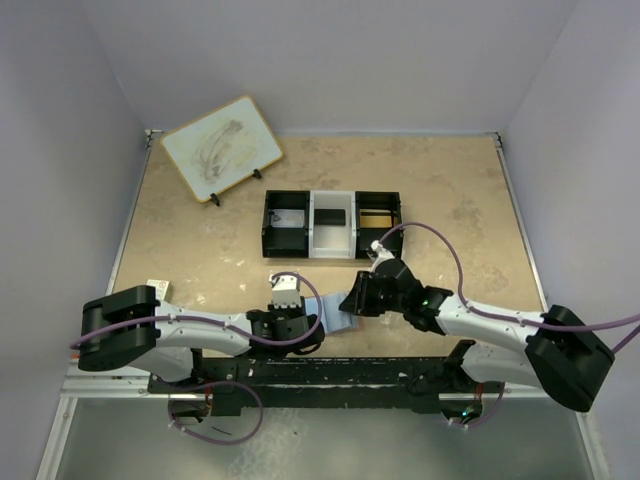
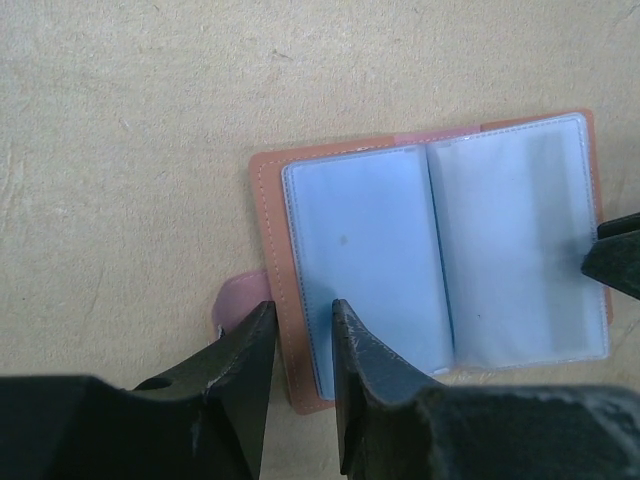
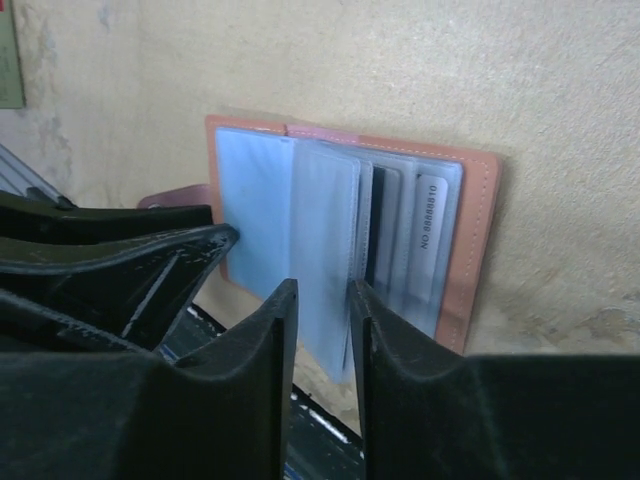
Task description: Take the credit cards out of the card holder
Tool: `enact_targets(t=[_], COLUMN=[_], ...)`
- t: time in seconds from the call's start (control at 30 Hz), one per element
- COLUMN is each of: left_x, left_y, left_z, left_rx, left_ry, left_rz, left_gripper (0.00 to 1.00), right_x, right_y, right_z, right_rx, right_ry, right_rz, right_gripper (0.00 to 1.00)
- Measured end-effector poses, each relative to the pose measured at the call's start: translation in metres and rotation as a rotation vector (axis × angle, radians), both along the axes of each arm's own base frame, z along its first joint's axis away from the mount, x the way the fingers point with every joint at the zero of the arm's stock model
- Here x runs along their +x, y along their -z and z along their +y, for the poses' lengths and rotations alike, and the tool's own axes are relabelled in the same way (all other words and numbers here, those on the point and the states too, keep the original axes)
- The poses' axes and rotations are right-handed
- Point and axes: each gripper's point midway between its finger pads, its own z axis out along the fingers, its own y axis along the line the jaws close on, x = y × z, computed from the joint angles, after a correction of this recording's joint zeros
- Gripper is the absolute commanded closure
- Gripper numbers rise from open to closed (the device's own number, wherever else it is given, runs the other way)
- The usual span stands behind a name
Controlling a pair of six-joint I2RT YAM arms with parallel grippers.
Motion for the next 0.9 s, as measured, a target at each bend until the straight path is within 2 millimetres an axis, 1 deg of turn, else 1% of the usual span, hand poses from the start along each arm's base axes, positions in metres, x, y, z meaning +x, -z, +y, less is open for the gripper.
enact_targets(t=[0.1, 0.27, 0.37, 0.53, 0.57, 0.63, 0.67, 0.73, 0.83, 0.9], left_x=[0.000, 0.000, 0.000, 0.000, 0.000, 0.000, 0.000, 0.000, 0.000, 0.000], left_y=[0.000, 0.000, 0.000, 0.000, 0.000, 0.000, 0.000, 0.000, 0.000, 0.000], left_z=[0.000, 0.000, 0.000, -0.001, -0.001, 0.000, 0.000, 0.000, 0.000, 0.000], left_rx=[0.003, 0.008, 0.010, 0.008, 0.008, 0.009, 0.008, 0.008, 0.009, 0.009], left_ry=[-0.001, 0.000, 0.000, -0.001, -0.001, -0.001, -0.001, -0.001, -0.001, -0.001], left_rz=[-0.001, 0.000, 0.001, 0.001, 0.001, 0.001, 0.001, 0.001, 0.001, 0.001], left_gripper=[0.75, 0.75, 0.76, 0.76, 0.76, 0.76, 0.76, 0.76, 0.76, 0.76], right_x=[0.001, 0.005, 0.004, -0.001, -0.001, -0.001, -0.001, 0.002, 0.006, 0.006], right_y=[-0.010, -0.028, -0.031, -0.029, -0.030, -0.029, -0.026, -0.021, -0.014, -0.008], right_z=[0.001, 0.010, 0.014, 0.023, 0.025, 0.028, 0.027, 0.023, 0.011, 0.002], right_rx=[0.012, 0.045, 0.057, 0.086, 0.095, 0.101, 0.087, 0.050, -0.018, -0.060], right_ry=[-0.005, -0.030, -0.052, -0.098, -0.106, -0.115, -0.109, -0.082, -0.031, -0.005], right_rz=[-0.017, -0.045, -0.045, -0.024, -0.025, -0.022, -0.015, -0.006, 0.003, 0.015], right_gripper=[0.74, 0.74, 0.74, 0.73, 0.72, 0.63, 0.59, 0.54, 0.51, 0.51])
